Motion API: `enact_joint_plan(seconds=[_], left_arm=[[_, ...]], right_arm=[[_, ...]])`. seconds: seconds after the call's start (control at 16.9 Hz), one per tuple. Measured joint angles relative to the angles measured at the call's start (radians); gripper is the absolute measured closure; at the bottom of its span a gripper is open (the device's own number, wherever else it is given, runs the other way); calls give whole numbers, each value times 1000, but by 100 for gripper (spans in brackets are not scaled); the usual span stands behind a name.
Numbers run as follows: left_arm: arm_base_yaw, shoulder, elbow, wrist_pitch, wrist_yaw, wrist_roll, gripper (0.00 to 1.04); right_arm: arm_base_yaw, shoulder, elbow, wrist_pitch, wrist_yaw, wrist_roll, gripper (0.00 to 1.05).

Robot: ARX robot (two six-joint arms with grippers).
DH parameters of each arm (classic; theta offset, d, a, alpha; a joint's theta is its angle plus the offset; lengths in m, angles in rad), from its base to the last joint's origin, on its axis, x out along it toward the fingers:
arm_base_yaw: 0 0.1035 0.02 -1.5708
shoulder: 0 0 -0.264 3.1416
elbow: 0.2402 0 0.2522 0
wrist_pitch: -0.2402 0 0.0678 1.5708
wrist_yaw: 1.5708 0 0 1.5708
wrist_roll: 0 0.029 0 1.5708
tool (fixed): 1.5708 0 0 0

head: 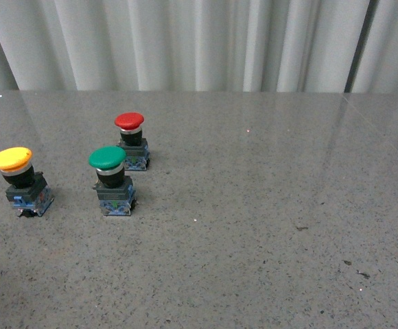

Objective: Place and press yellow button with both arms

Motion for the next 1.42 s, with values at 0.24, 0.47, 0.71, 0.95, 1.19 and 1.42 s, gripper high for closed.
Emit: enact_joint_plan(seconds=[0.24,0.47,0.71,0.95,1.19,1.42], left_arm=[[-85,467,302,-116,64,15,7],[-124,602,346,-163,77,12,7],[-137,644,349,-136,43,-4,7],[-147,680,343,-108,47,-9,7],[-167,674,339,-111,25,-10,44],[-190,611,339,-159,10,-15,65]], right_arm=[[0,0,0,0,0,0,7],[0,0,0,0,0,0,7],[0,0,0,0,0,0,7],[0,0,0,0,0,0,7],[0,0,0,0,0,0,7],[0,0,0,0,0,0,7]])
